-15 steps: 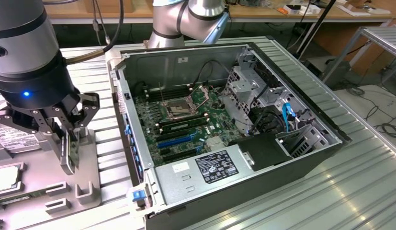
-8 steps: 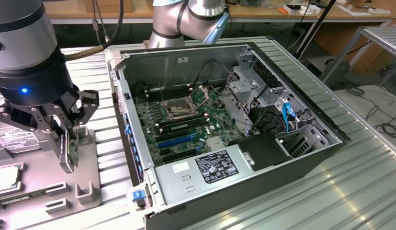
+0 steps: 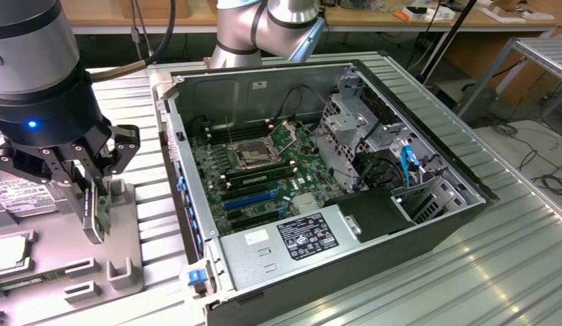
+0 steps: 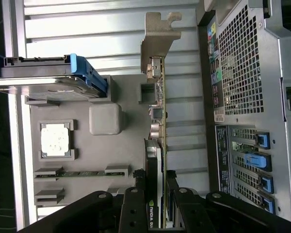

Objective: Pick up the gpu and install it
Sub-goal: 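Pick up the gpu and move the gpu toward the slot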

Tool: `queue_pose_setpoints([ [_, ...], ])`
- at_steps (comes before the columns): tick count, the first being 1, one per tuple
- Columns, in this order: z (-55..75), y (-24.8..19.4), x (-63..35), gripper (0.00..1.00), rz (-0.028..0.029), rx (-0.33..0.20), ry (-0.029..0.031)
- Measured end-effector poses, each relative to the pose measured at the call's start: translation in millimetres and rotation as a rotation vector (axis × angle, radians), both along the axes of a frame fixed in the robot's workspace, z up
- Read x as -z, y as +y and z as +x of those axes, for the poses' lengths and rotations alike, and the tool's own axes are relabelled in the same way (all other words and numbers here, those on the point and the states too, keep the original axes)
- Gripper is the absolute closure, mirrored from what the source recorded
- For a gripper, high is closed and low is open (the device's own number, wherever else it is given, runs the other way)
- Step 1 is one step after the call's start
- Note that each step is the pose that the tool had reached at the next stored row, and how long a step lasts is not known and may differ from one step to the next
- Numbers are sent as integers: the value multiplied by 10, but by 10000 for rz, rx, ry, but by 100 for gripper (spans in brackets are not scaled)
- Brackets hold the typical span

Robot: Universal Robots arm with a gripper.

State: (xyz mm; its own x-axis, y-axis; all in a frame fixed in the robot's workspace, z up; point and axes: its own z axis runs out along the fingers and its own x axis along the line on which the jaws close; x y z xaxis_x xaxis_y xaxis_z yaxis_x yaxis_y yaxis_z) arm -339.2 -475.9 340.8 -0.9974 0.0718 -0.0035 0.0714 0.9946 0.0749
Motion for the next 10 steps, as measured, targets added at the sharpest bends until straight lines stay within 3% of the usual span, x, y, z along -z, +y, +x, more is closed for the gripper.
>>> queue_pose_setpoints([
  [10,0,0,-50,73,22,0,0],
])
